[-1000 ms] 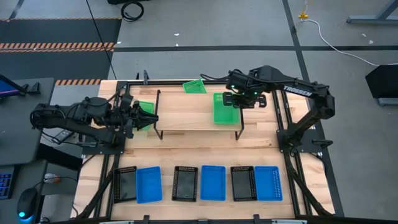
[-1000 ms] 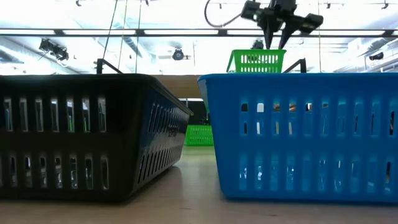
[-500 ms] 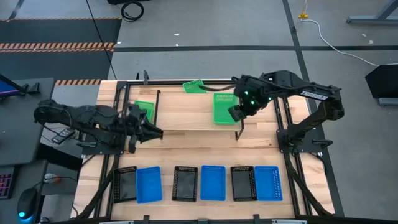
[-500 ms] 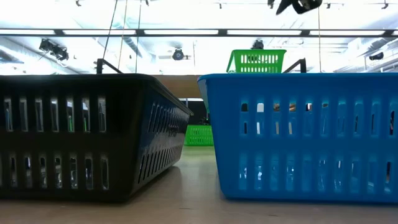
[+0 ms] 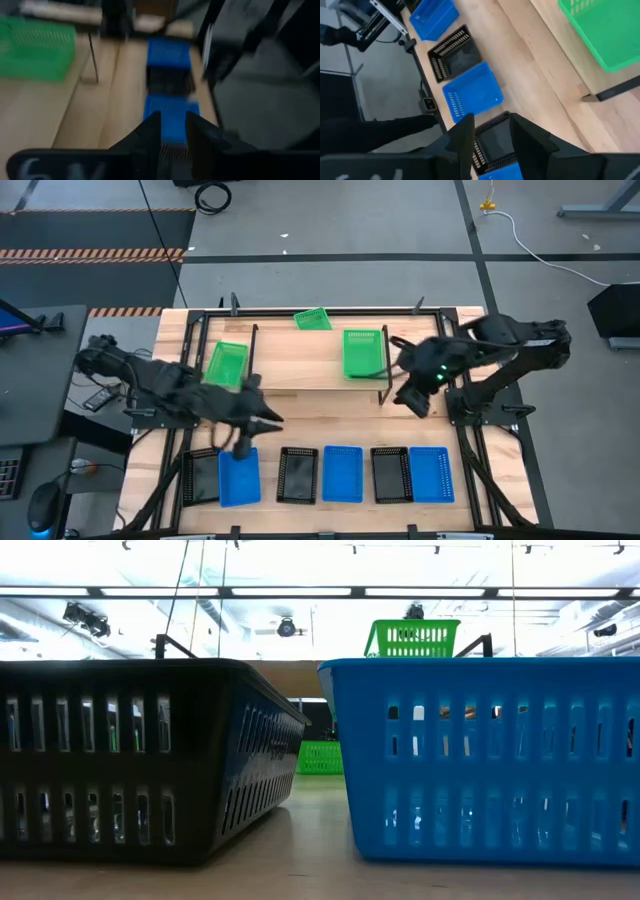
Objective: Stack baskets on shelf by color
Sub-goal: Put the middle black bin on the shelf
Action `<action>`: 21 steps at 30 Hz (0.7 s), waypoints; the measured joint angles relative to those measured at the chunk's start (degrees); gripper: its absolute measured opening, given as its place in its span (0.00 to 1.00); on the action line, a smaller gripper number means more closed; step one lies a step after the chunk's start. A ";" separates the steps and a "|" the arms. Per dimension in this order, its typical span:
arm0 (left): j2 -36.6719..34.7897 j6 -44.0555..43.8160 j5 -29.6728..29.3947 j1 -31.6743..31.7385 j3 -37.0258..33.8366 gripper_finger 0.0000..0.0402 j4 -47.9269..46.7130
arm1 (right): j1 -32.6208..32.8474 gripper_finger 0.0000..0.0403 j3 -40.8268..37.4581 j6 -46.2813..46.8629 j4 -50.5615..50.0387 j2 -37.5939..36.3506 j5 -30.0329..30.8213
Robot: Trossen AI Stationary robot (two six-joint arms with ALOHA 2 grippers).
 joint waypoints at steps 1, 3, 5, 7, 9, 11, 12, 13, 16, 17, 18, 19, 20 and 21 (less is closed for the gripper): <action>2.42 -0.21 0.89 -0.10 2.68 0.24 -3.33 | 1.22 0.32 0.00 0.43 -0.29 -0.46 1.07; 6.86 -1.28 3.19 -0.12 7.11 0.25 -9.10 | 3.69 0.33 0.00 1.20 -0.75 -1.50 3.42; 10.73 -3.46 6.30 -0.12 10.09 0.27 -13.11 | 5.91 0.34 0.00 2.20 -1.17 -2.58 5.13; 14.04 -5.37 10.59 -0.12 11.44 0.30 -15.61 | 7.89 0.35 0.00 3.07 -1.55 -3.58 6.26; 16.76 -6.60 14.32 -0.69 11.87 0.35 -15.65 | 9.59 0.38 0.00 3.78 -2.20 -4.40 7.15; 19.06 -7.13 16.00 -1.64 12.17 0.41 -15.22 | 11.10 0.41 0.00 3.95 -3.21 -5.04 8.03; 20.02 -7.45 16.39 -2.23 12.21 0.44 -14.57 | 11.78 0.43 0.00 3.97 -3.87 -5.33 8.35; 20.89 -8.19 16.49 -2.84 12.23 0.47 -13.86 | 12.40 0.44 0.00 4.05 -4.61 -5.55 8.86; 23.54 -10.68 17.35 -4.40 12.24 0.56 -11.21 | 13.84 0.49 0.00 4.68 -7.04 -6.02 10.90; 24.42 -11.39 17.89 -4.96 12.27 0.58 -10.19 | 14.21 0.51 0.00 5.04 -8.20 -6.06 11.37; 25.27 -11.96 18.26 -5.53 12.28 0.60 -9.17 | 14.50 0.52 0.00 5.16 -9.10 -6.12 11.74; 26.21 -12.75 18.33 -6.17 12.28 0.62 -8.35 | 14.80 0.53 0.00 5.19 -9.87 -6.13 12.21; 27.22 -12.97 18.31 -6.78 12.28 0.64 -7.37 | 15.07 0.54 0.00 5.22 -10.75 -6.13 12.46; 28.19 -12.98 18.22 -7.60 12.28 0.65 -6.49 | 15.27 0.55 0.00 5.25 -11.55 -6.13 12.57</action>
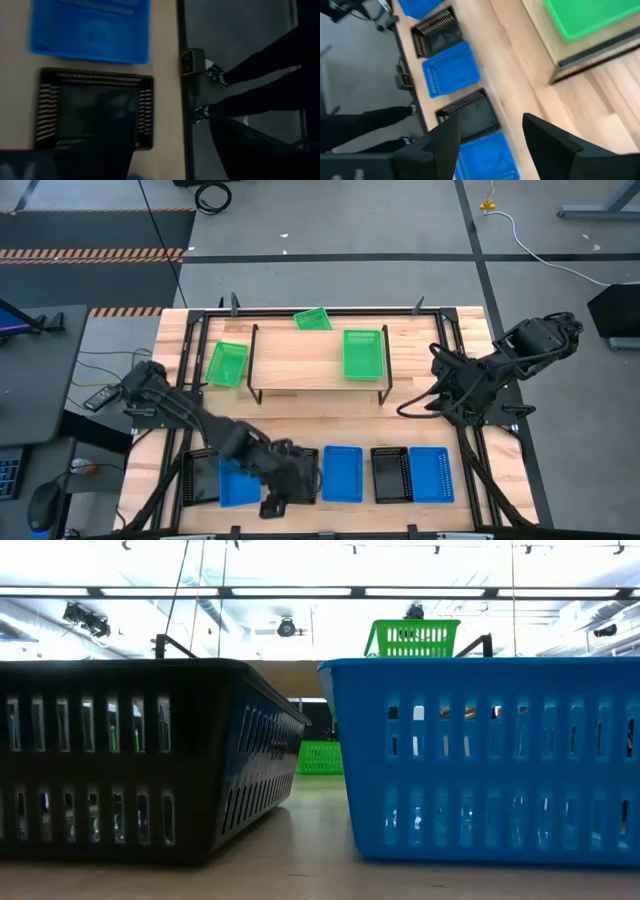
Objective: Stack baskets on shelf by color
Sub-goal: Put the middle black bin on the shelf
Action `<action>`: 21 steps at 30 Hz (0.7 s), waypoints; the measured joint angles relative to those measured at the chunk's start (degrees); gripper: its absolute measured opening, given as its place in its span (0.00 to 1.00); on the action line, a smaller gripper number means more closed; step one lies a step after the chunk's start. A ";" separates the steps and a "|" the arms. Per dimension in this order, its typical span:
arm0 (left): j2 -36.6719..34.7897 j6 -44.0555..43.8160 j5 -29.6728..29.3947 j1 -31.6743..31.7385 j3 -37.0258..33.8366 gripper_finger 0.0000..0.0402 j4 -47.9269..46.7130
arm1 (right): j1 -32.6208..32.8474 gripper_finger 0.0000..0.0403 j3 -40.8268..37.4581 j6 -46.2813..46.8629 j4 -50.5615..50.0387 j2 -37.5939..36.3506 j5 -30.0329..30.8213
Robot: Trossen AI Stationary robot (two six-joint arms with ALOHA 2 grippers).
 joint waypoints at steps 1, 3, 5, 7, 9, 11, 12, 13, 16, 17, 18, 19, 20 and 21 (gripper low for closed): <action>0.91 -0.02 -0.28 -0.70 0.00 0.65 0.26 | 0.19 0.55 0.00 0.01 -0.42 0.00 0.12; 2.83 0.00 -1.14 -1.98 0.00 0.65 0.37 | 0.45 0.56 0.00 0.01 -0.79 0.00 0.12; 4.81 0.03 -1.71 -3.05 0.00 0.65 0.39 | 0.73 0.56 0.00 -0.01 -1.02 0.02 0.12; 6.61 0.06 -2.37 -3.86 0.00 0.64 0.63 | 1.04 0.55 0.00 -0.01 -1.28 0.00 0.12; 8.56 0.08 -3.76 -4.44 0.00 0.63 0.85 | 1.16 0.55 0.00 -0.01 -1.47 0.02 0.12; 10.39 0.13 -5.04 -4.70 0.00 0.62 0.94 | 1.16 0.55 0.00 0.08 -1.47 0.02 0.12; 11.27 0.15 -5.39 -4.72 0.00 0.62 0.93 | 1.16 0.55 0.00 0.24 -1.46 0.02 0.12; 12.12 0.15 -5.49 -4.72 0.00 0.62 1.15 | 1.14 0.55 0.00 0.33 -1.46 0.02 0.11; 14.37 0.24 -5.20 -4.63 0.00 0.63 1.91 | 1.16 0.55 0.00 0.41 -1.46 0.02 -0.15; 15.09 0.37 -4.95 -4.59 0.00 0.63 2.45 | 1.16 0.55 0.00 0.41 -1.46 0.02 -0.13; 15.73 0.61 -4.92 -4.59 0.00 0.63 2.80 | 1.16 0.55 0.00 0.41 -1.46 0.02 -0.13; 16.27 1.08 -4.94 -4.59 0.00 0.63 2.75 | 1.14 0.55 0.00 0.41 -1.46 0.02 -0.12; 16.96 1.38 -4.95 -4.57 0.00 0.63 2.62 | 1.14 0.55 0.00 0.42 -1.46 0.02 -0.12; 17.69 1.49 -4.94 -4.48 0.00 0.63 2.62 | 1.14 0.55 0.00 0.42 -1.46 0.03 -0.12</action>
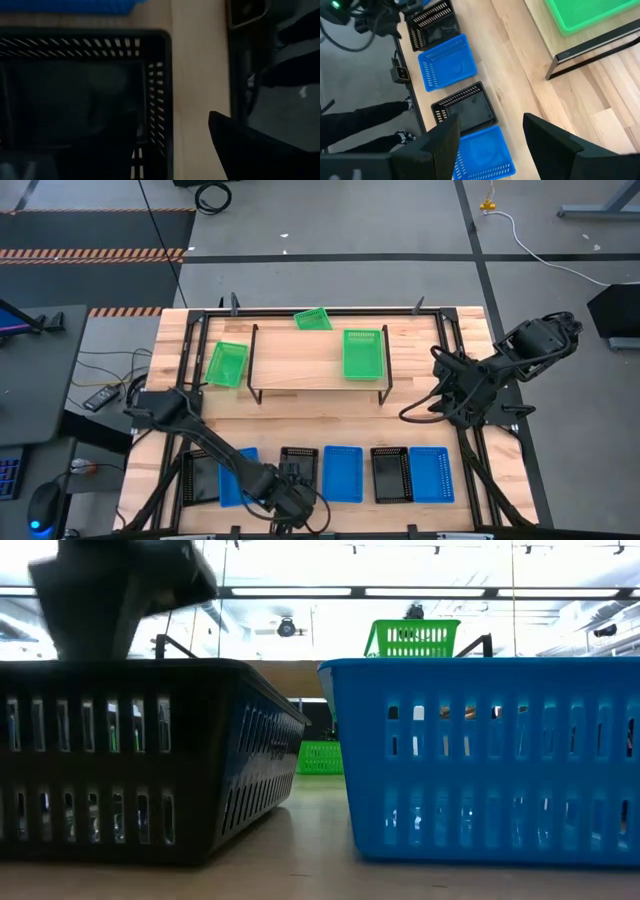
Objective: Stack baskets on shelf by color
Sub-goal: Put the middle black bin on the shelf
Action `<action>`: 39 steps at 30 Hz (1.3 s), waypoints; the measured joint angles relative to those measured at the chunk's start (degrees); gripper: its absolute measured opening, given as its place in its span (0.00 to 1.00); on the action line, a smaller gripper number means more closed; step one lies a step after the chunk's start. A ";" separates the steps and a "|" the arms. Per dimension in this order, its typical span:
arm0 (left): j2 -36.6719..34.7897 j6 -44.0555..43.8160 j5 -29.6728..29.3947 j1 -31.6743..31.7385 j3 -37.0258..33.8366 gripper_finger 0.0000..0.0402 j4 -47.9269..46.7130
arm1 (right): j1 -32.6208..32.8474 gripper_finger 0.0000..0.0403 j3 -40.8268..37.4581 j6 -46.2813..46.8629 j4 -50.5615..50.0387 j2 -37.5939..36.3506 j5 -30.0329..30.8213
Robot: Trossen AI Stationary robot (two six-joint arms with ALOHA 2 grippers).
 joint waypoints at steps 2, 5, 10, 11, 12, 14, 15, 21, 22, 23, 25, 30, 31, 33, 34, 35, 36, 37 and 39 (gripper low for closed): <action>1.44 -0.05 0.13 0.17 0.00 0.61 -0.73 | 0.00 0.55 0.00 0.24 0.00 0.14 0.04; 3.05 -1.16 0.67 0.87 0.00 0.52 -1.93 | 0.00 0.55 0.00 1.03 0.02 0.23 0.02; 3.34 -1.53 1.35 2.52 -0.04 0.18 -4.22 | 0.00 0.55 0.00 1.32 0.02 0.18 0.04; 3.09 -1.49 1.42 2.91 -0.04 0.10 -4.50 | 0.00 0.55 0.00 1.32 0.02 0.18 0.04; 2.53 -1.60 1.48 3.32 -0.04 0.06 -4.82 | 0.00 0.55 0.00 1.32 0.02 0.18 0.04; 1.47 -1.66 1.46 4.28 0.77 0.04 -6.39 | 0.00 0.55 0.00 1.32 0.02 0.18 0.04; 1.24 -1.50 1.41 4.56 1.59 0.03 -7.51 | 0.00 0.55 0.00 1.32 0.02 0.18 0.04; 1.33 0.95 -0.99 6.13 13.30 0.02 -18.86 | 0.00 0.55 0.00 1.34 0.02 0.14 0.11; 1.27 1.64 -2.20 6.38 15.57 0.01 -20.61 | -0.02 0.55 0.00 1.34 0.02 0.16 0.23; 1.27 2.02 -3.53 6.51 17.87 0.01 -22.62 | -0.02 0.55 0.00 1.34 0.02 0.16 0.41; 1.27 2.20 -6.01 7.13 22.56 0.01 -27.10 | -0.02 0.55 0.00 1.34 0.02 0.16 1.44; 1.23 3.65 -10.74 9.31 32.16 0.01 -36.93 | -0.02 0.55 0.00 1.32 0.02 0.16 4.00; 1.23 4.22 -11.61 9.74 33.51 0.01 -38.12 | -0.03 0.55 0.00 1.34 0.02 0.15 4.66; 1.23 5.23 -13.08 10.50 35.95 0.01 -41.16 | -0.03 0.55 0.00 1.32 0.02 0.16 5.81; 1.23 6.23 -13.90 10.99 36.85 0.01 -42.08 | -0.03 0.55 0.00 1.34 0.02 0.16 6.24; 1.21 7.34 -14.71 11.49 37.52 0.01 -42.40 | -0.02 0.55 0.00 1.36 0.02 0.16 6.73; 1.16 8.43 -15.26 12.05 37.99 0.01 -42.71 | -0.03 0.55 0.00 1.41 0.02 0.16 7.28; 1.16 9.72 -15.71 12.73 38.35 0.01 -43.27 | -0.03 0.55 0.00 1.50 0.02 0.16 7.65; 1.16 12.79 -16.34 14.33 38.58 0.01 -43.66 | -0.11 0.55 0.00 1.52 0.05 0.16 8.12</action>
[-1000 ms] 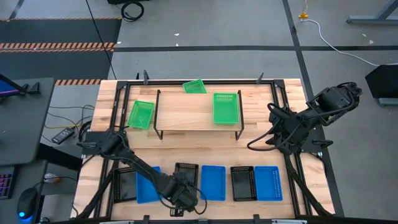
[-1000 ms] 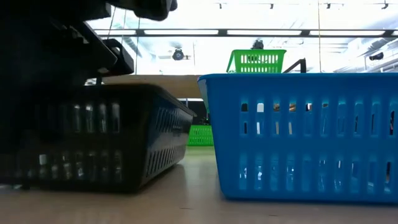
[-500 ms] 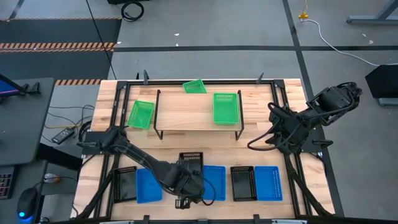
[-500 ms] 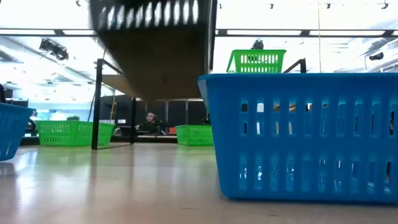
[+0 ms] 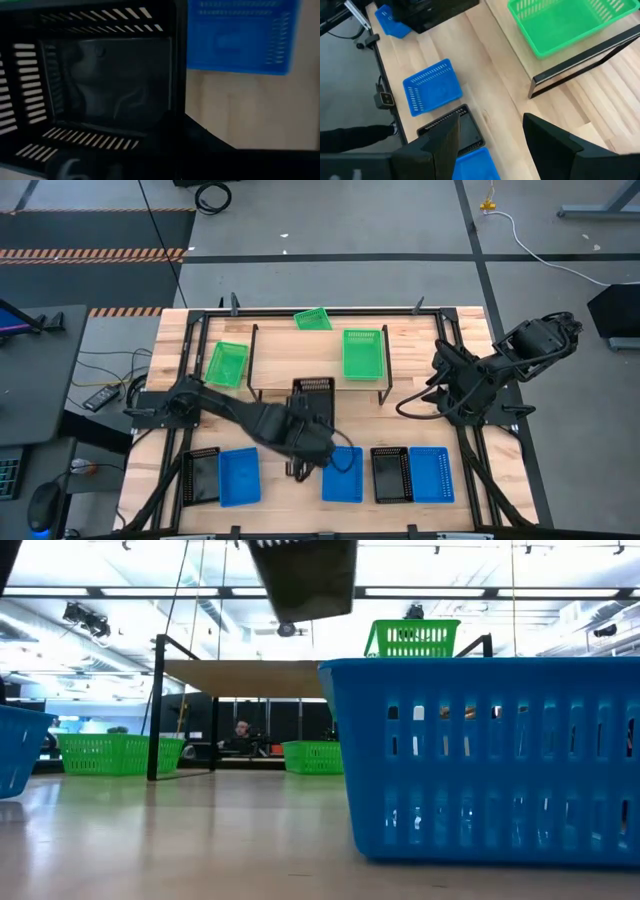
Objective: Stack baskets on shelf by color
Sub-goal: Put the middle black bin on the shelf
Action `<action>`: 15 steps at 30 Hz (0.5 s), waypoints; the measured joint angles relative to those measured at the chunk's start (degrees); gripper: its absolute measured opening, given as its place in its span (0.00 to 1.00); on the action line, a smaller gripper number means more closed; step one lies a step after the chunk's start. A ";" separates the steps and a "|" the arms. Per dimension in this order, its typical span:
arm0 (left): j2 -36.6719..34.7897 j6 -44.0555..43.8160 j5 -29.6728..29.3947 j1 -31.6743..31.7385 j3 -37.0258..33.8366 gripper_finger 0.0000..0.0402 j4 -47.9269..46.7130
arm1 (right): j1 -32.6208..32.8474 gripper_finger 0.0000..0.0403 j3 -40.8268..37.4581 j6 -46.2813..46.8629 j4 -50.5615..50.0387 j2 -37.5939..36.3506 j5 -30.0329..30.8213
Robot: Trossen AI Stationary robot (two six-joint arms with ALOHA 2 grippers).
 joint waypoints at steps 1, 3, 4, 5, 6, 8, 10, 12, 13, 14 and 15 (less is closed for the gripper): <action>0.01 1.54 -0.11 0.91 0.02 0.01 -0.04 | -0.09 0.55 0.00 0.00 0.04 0.00 0.04; 0.02 4.45 -0.15 2.90 0.02 0.01 -0.08 | -0.19 0.55 0.00 0.28 0.20 0.02 0.04; 0.04 5.80 -0.07 4.04 0.03 0.01 -0.08 | -0.19 0.55 0.00 0.76 0.21 0.02 0.05; 0.04 7.02 0.03 5.30 0.02 0.01 -0.13 | -0.19 0.55 0.00 1.16 0.21 0.02 0.04; 0.04 8.10 0.03 6.61 0.04 0.01 -0.23 | -0.19 0.55 0.00 1.54 0.21 0.02 0.04; 0.05 10.18 0.01 9.56 0.04 0.01 -0.89 | -0.19 0.55 0.00 2.52 0.19 0.02 0.04; 0.07 13.00 0.56 12.41 0.04 0.01 -1.49 | -0.19 0.55 0.00 3.34 0.21 0.02 0.01; 0.07 15.77 1.85 14.98 0.04 0.02 -2.00 | -0.19 0.55 0.00 4.14 0.21 0.02 -0.05; 0.07 17.15 2.42 16.29 0.04 0.02 -1.87 | -0.19 0.55 0.00 4.45 0.23 0.02 -0.07; 0.07 18.56 3.23 17.58 0.04 0.02 -1.57 | -0.19 0.55 0.00 4.60 0.27 0.02 -0.07; 0.07 19.75 3.97 18.73 -0.07 0.02 -1.00 | -0.19 0.55 0.00 4.79 0.31 0.02 -0.08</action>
